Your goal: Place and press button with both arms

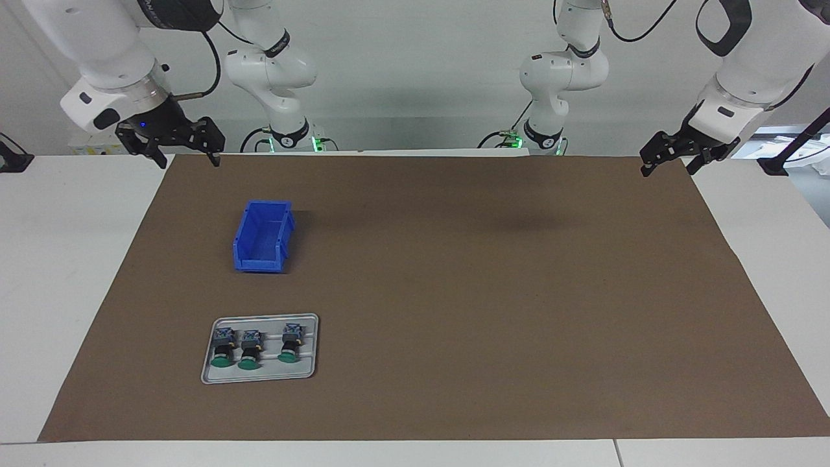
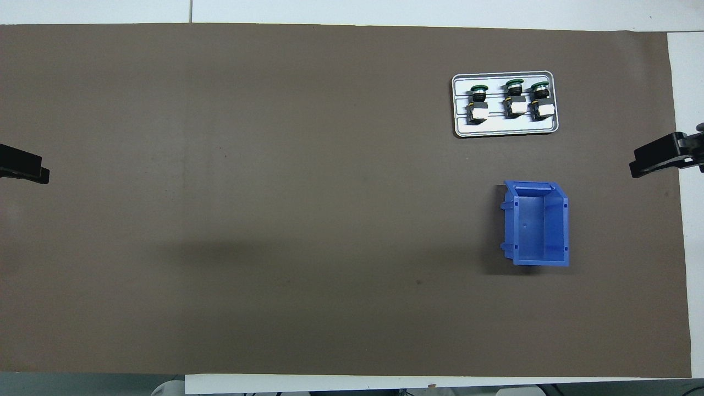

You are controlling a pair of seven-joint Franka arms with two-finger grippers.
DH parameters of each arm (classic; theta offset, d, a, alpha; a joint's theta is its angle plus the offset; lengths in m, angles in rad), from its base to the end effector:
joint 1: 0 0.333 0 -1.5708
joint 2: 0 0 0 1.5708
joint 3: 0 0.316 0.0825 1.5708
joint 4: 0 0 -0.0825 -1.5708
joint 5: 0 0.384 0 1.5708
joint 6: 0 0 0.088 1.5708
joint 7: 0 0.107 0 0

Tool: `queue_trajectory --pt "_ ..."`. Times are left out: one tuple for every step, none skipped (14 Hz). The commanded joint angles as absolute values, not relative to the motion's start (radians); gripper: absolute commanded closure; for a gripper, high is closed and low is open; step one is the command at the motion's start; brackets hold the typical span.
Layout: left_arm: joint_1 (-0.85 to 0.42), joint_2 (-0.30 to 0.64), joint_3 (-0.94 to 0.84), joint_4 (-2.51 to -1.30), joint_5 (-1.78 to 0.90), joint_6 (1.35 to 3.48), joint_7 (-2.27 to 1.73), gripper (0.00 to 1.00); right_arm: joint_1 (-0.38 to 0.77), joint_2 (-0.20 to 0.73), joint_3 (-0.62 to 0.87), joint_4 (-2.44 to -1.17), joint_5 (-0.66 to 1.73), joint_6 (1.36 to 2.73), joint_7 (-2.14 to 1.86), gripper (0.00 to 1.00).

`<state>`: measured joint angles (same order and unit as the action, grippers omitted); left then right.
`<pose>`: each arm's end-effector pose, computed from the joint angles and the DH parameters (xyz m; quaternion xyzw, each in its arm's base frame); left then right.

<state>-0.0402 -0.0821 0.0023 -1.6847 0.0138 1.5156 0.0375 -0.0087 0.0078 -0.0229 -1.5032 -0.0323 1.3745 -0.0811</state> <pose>0.5208 -0.0182 0.6107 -0.9983 0.0376 0.0435 0.0068 0.5356 -0.0208 0.6357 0.9973 0.0226 -0.0690 0.0122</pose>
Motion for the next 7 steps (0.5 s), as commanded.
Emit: queue_trajectory --pt "-0.041 -0.092 0.002 -1.681 0.008 1.503 0.041 0.00 -0.012 -0.005 -0.014 -1.516 -0.037 1.388 -0.094 0.01" --pt "-0.041 -0.092 -0.002 -1.681 0.008 1.505 0.041 0.00 -0.009 -0.005 -0.011 -1.516 -0.035 1.387 -0.089 0.01" --pt "-0.041 -0.092 0.002 -1.681 0.008 1.505 0.041 0.00 -0.008 -0.006 -0.011 -1.519 -0.034 1.387 -0.080 0.01" --pt "-0.043 -0.092 -0.002 -1.681 0.008 1.505 0.041 0.00 -0.008 -0.009 -0.009 -1.525 -0.032 1.385 -0.078 0.01" --pt "-0.043 -0.092 -0.002 -1.681 0.008 1.505 0.040 0.00 -0.011 -0.009 -0.009 -1.523 -0.032 1.385 -0.080 0.01" --pt "-0.043 -0.092 -0.002 -1.681 0.008 1.505 0.040 0.00 -0.012 -0.012 -0.009 -1.529 -0.031 1.378 -0.083 0.01" --pt "-0.043 -0.092 -0.002 -1.681 0.008 1.505 0.040 0.00 -0.012 -0.014 -0.009 -1.532 -0.031 1.373 -0.086 0.01"
